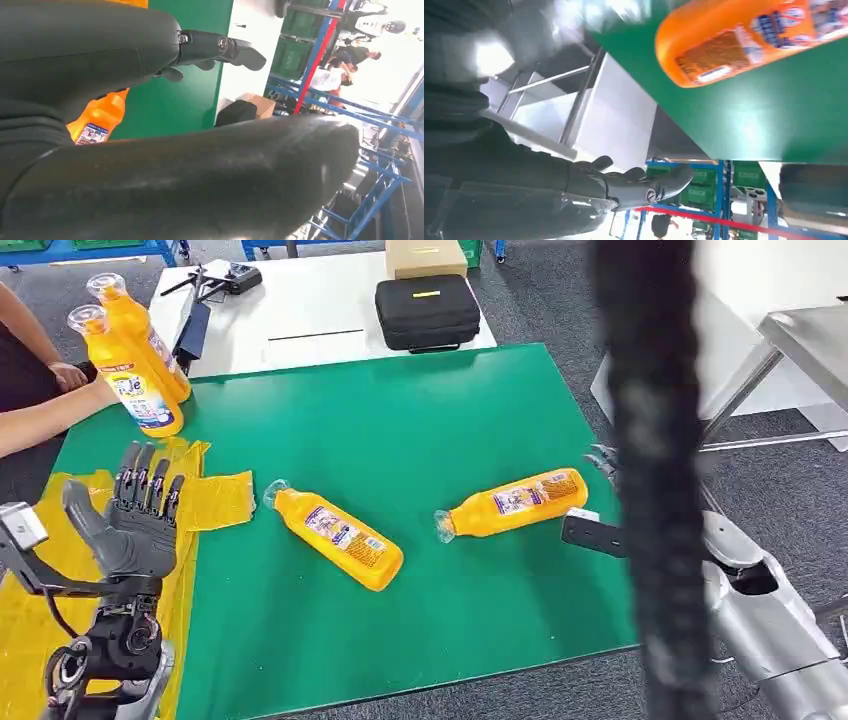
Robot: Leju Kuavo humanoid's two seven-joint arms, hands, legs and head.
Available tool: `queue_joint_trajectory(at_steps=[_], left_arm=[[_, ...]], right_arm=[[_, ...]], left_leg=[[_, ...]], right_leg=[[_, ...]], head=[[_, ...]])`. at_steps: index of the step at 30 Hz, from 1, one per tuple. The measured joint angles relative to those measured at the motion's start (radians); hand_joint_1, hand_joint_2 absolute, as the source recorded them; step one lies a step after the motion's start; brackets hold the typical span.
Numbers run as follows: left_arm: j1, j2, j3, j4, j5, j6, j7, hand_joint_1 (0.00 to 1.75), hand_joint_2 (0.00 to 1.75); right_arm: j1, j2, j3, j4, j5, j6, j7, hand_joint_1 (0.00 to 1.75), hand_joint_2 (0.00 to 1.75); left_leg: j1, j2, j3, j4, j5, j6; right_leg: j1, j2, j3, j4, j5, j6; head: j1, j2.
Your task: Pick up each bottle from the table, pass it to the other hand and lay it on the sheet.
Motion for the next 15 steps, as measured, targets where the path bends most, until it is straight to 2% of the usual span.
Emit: queue_joint_trajectory(at_steps=[5,15], left_arm=[[0.001,-0.004,0.002,-0.001,-0.007,-0.002,0.006,0.00,0.00],[-0.016,-0.014,-0.005,-0.001,-0.010,-0.008,0.019,0.00,0.00]], right_arm=[[-0.028,-0.008,0.007,0.024,0.024,0.020,-0.021,0.00,1.75],[-0.165,0.026,0.096,0.198,0.051,0.030,-0.053,0.00,1.75]], left_leg=[[0.000,0.000,0.000,0.000,0.000,0.000],[0.000,0.000,0.000,0.000,0.001,0.001]], right_leg=[[0.000,0.000,0.000,0.000,0.000,0.000],[0.000,0.000,0.000,0.000,0.000,0.000]], head=[[0.000,0.000],[0.000,0.000]])
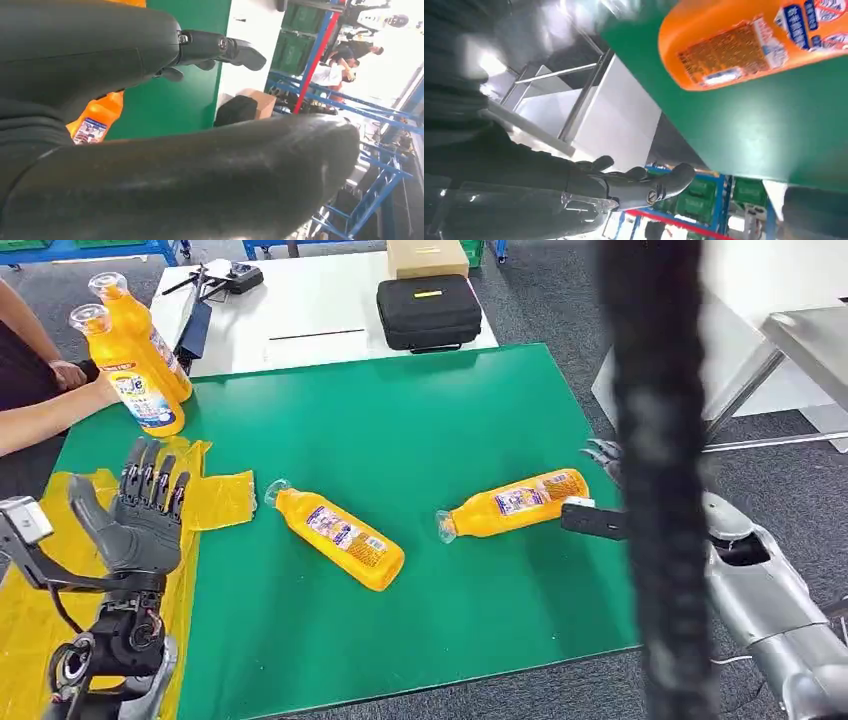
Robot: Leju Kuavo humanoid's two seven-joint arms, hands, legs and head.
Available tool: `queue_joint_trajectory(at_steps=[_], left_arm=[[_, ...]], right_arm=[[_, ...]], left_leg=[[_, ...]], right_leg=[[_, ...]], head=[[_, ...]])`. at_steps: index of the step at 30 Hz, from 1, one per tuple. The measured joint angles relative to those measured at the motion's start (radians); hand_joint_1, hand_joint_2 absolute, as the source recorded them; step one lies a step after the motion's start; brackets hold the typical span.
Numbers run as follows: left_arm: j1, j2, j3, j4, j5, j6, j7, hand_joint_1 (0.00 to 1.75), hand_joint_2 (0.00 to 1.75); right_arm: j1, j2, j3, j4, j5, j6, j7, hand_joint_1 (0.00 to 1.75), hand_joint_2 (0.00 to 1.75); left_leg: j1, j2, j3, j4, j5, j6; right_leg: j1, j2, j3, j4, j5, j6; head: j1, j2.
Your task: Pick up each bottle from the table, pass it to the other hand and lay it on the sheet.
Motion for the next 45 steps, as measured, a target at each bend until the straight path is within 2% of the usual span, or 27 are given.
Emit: queue_joint_trajectory(at_steps=[11,20,28,35,41,45], left_arm=[[-0.008,-0.002,-0.004,0.000,0.000,0.000,0.002,0.00,0.00],[-0.047,-0.006,-0.032,0.002,0.009,0.004,0.010,0.00,0.00],[-0.064,-0.006,-0.061,0.019,0.035,0.015,0.010,0.00,0.00],[-0.063,-0.002,-0.072,0.019,0.052,0.037,-0.002,0.00,0.00],[-0.060,0.016,-0.076,0.019,0.054,0.044,-0.010,0.00,0.00],[-0.057,0.023,-0.077,0.019,0.058,0.047,-0.013,0.00,0.00]], right_arm=[[-0.057,0.036,0.059,0.097,0.008,0.003,-0.008,0.00,1.75],[-0.153,0.103,0.174,0.291,0.019,0.002,-0.054,0.00,1.75],[-0.235,0.191,0.278,0.496,0.063,-0.068,-0.064,0.00,1.75],[-0.324,0.305,0.370,0.678,0.100,-0.067,-0.050,0.00,1.75],[-0.329,0.376,0.436,0.778,0.129,-0.063,-0.042,0.00,1.75],[-0.335,0.395,0.461,0.810,0.146,-0.060,-0.040,0.00,1.75]], left_leg=[[0.000,0.000,0.000,0.000,0.000,0.000],[0.000,0.000,0.000,0.000,0.001,0.001],[0.000,0.001,0.000,0.000,0.001,0.001],[0.001,0.005,0.006,0.000,0.000,0.000],[0.002,0.006,0.011,0.000,0.000,0.000],[0.002,0.006,0.016,0.000,0.000,0.000]], right_leg=[[0.000,0.000,0.000,0.000,0.000,0.000],[0.000,0.000,0.000,0.000,0.001,0.001],[0.000,0.000,0.000,0.000,0.001,0.001],[0.001,0.002,0.004,0.000,0.001,0.001],[0.002,0.003,0.008,0.000,0.000,0.000],[0.003,0.003,0.013,-0.001,0.000,0.000]], head=[[0.000,0.000],[0.000,0.000],[0.000,0.000],[0.000,0.000],[0.000,0.000],[0.001,0.000]])
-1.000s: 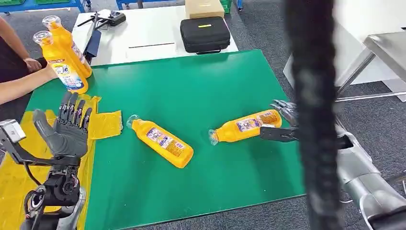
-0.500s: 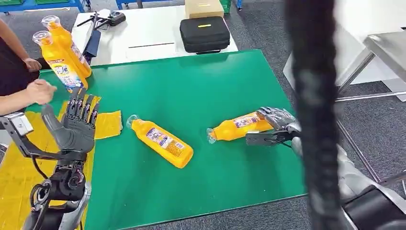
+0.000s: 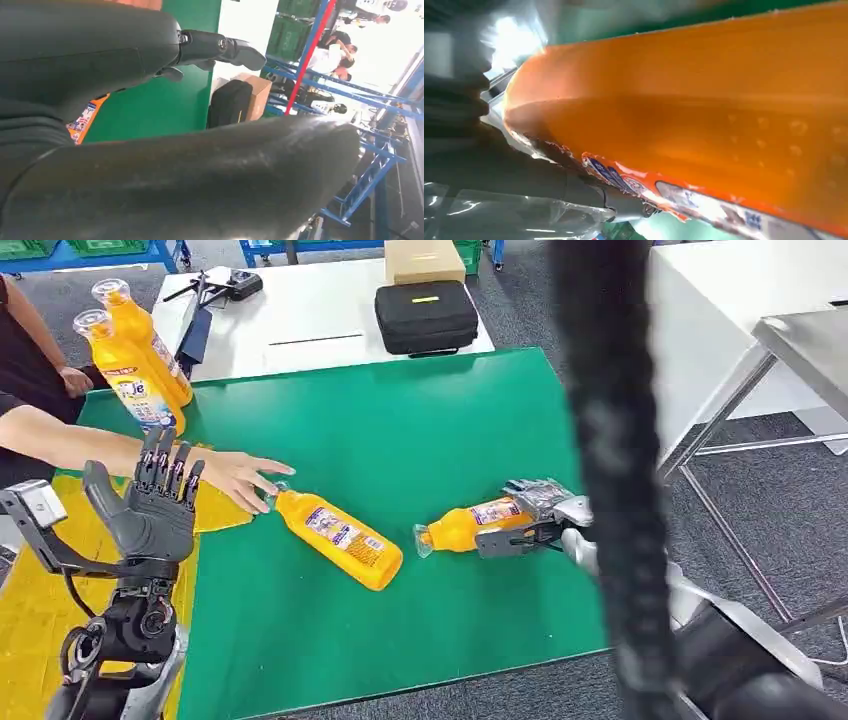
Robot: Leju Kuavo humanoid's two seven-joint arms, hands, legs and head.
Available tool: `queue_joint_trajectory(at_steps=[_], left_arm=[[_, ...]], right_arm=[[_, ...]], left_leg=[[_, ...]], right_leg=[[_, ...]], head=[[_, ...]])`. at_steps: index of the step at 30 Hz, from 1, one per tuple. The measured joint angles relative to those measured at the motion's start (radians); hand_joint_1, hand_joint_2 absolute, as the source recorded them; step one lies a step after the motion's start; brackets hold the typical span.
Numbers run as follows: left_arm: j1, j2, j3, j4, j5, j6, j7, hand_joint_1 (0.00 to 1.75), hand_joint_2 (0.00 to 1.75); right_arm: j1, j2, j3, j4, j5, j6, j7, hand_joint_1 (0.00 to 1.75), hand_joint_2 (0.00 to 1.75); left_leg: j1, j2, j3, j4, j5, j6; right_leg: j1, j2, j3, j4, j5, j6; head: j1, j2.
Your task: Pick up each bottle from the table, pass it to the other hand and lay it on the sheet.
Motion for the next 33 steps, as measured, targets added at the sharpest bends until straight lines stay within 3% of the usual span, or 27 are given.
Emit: queue_joint_trajectory(at_steps=[8,9,10,11,22,27,33], left_arm=[[0.000,0.002,-0.004,0.000,0.005,0.007,0.000,0.00,0.00],[0.000,0.002,-0.004,0.000,0.005,0.007,0.000,0.00,0.00],[0.000,0.002,-0.005,0.000,0.005,0.007,0.000,0.00,0.00],[0.000,0.002,-0.005,0.000,0.005,0.007,0.000,0.00,0.00],[0.000,0.014,-0.011,0.000,0.008,0.037,0.001,0.00,0.00],[0.003,0.018,-0.012,0.000,0.008,0.048,0.004,0.00,0.00],[0.014,0.018,-0.002,-0.003,0.006,0.048,0.010,0.00,0.00]], right_arm=[[-0.013,0.016,0.032,0.038,0.020,0.002,0.010,0.00,1.75],[-0.013,0.017,0.034,0.041,0.020,0.002,0.010,0.19,1.75],[-0.014,0.018,0.035,0.043,0.020,0.002,0.010,1.66,1.75],[-0.015,0.018,0.037,0.045,0.021,0.002,0.010,1.75,1.75],[-0.005,0.021,0.030,0.056,-0.060,0.010,0.003,1.75,1.75],[0.015,-0.005,-0.045,0.029,-0.177,-0.001,-0.005,1.75,1.75],[0.044,-0.039,-0.130,-0.047,-0.211,0.020,0.003,1.75,1.75]], left_leg=[[0.000,0.000,0.007,0.000,0.000,0.000],[0.000,0.000,0.007,0.000,0.000,0.000],[0.000,0.000,0.008,0.000,-0.001,0.000],[0.000,0.000,0.008,0.000,-0.001,0.000],[0.000,0.000,0.013,0.000,-0.002,0.000],[0.000,-0.003,0.011,0.000,0.000,0.001],[0.000,-0.004,0.006,0.000,0.000,0.001]], right_leg=[[0.000,0.000,0.007,-0.001,0.000,0.000],[0.000,0.000,0.008,-0.002,0.000,0.000],[0.000,0.000,0.008,-0.002,0.000,0.000],[0.000,0.000,0.008,-0.002,0.000,0.000],[0.000,0.000,0.013,-0.002,-0.001,0.000],[0.000,-0.001,0.012,-0.002,0.000,0.000],[0.000,-0.001,0.009,-0.002,0.000,0.000]], head=[[-0.001,0.000],[-0.001,0.000],[0.000,0.000],[-0.001,0.000],[-0.001,0.000],[-0.001,0.000],[-0.001,0.000]])
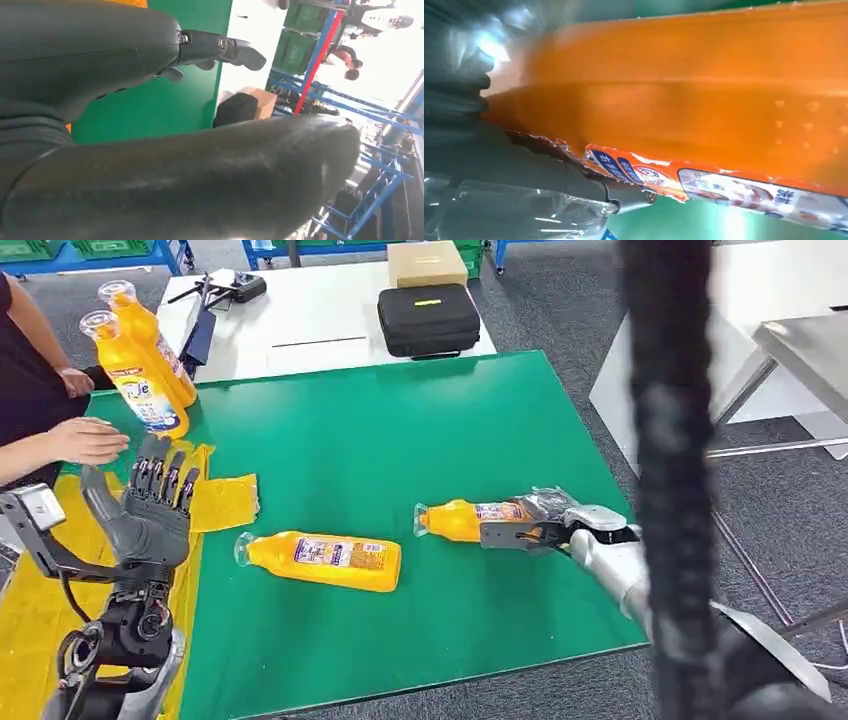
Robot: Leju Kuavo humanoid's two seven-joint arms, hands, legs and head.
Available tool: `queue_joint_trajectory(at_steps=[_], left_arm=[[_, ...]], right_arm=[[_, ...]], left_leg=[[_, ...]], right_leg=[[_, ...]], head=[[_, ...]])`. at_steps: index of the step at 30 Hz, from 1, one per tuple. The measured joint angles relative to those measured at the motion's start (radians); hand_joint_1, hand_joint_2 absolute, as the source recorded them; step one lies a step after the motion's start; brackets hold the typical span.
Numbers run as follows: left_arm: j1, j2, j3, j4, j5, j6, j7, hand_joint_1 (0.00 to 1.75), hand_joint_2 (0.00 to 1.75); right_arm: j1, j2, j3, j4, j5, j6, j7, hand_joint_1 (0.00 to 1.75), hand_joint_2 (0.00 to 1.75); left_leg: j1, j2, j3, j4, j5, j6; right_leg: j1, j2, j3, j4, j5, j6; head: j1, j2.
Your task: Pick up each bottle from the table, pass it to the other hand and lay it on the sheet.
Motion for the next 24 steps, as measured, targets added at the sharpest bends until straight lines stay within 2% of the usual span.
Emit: queue_joint_trajectory(at_steps=[9,11,13,14,16,19,21,24], left_arm=[[0.003,0.000,0.003,0.000,0.000,0.000,0.001,0.00,0.00],[0.006,0.000,0.004,-0.001,0.000,-0.003,0.005,0.00,0.00],[0.015,0.000,0.013,-0.007,0.002,-0.016,0.010,0.00,0.00],[0.019,0.000,0.019,-0.010,0.005,-0.023,0.013,0.00,1.75],[0.032,0.000,0.036,-0.018,0.011,-0.033,0.015,0.00,1.75],[0.047,-0.001,0.059,-0.037,0.032,-0.053,0.019,0.00,1.75],[0.049,-0.004,0.064,-0.045,0.049,-0.067,0.026,0.00,1.75],[0.040,-0.010,0.063,-0.050,0.065,-0.087,0.036,0.00,1.75]], right_arm=[[0.021,-0.015,-0.034,-0.035,-0.006,0.000,0.000,1.75,1.75],[0.028,-0.021,-0.053,-0.050,-0.063,-0.001,-0.013,1.75,1.75],[0.044,-0.049,-0.104,-0.103,-0.189,0.037,-0.033,1.75,1.75],[0.058,-0.063,-0.134,-0.133,-0.256,0.063,-0.039,1.75,1.75],[0.102,-0.088,-0.211,-0.240,-0.439,0.105,-0.046,1.75,1.75],[0.162,-0.099,-0.346,-0.450,-0.650,0.102,-0.044,1.75,1.75],[0.198,-0.079,-0.414,-0.593,-0.708,0.048,-0.022,1.75,1.75],[0.209,-0.039,-0.441,-0.702,-0.687,-0.026,0.025,1.75,1.75]], left_leg=[[0.000,0.000,-0.003,0.000,0.000,0.000],[0.000,-0.001,-0.003,0.000,0.000,0.000],[0.000,-0.002,-0.005,0.000,0.000,0.000],[0.000,-0.002,-0.006,0.000,0.000,0.000],[-0.001,-0.002,-0.010,0.000,0.000,0.001],[0.000,-0.002,-0.016,0.000,0.001,0.000],[0.001,-0.002,-0.017,0.000,0.001,0.000],[0.002,-0.001,-0.018,0.000,0.001,0.000]], right_leg=[[0.000,0.000,-0.002,0.000,0.000,0.000],[0.000,0.000,-0.003,0.000,0.000,0.000],[0.000,-0.002,-0.004,0.000,0.000,0.000],[0.000,-0.002,-0.004,0.000,0.000,0.000],[-0.001,-0.002,-0.008,0.000,0.002,0.002],[-0.001,-0.002,-0.014,0.001,0.002,0.002],[-0.001,-0.002,-0.015,0.001,0.002,0.002],[0.000,-0.001,-0.017,0.001,0.002,0.002]], head=[[0.000,0.000],[0.000,0.000],[0.000,0.000],[0.000,0.000],[0.000,0.000],[0.000,0.000],[0.000,0.000],[-0.001,0.000]])
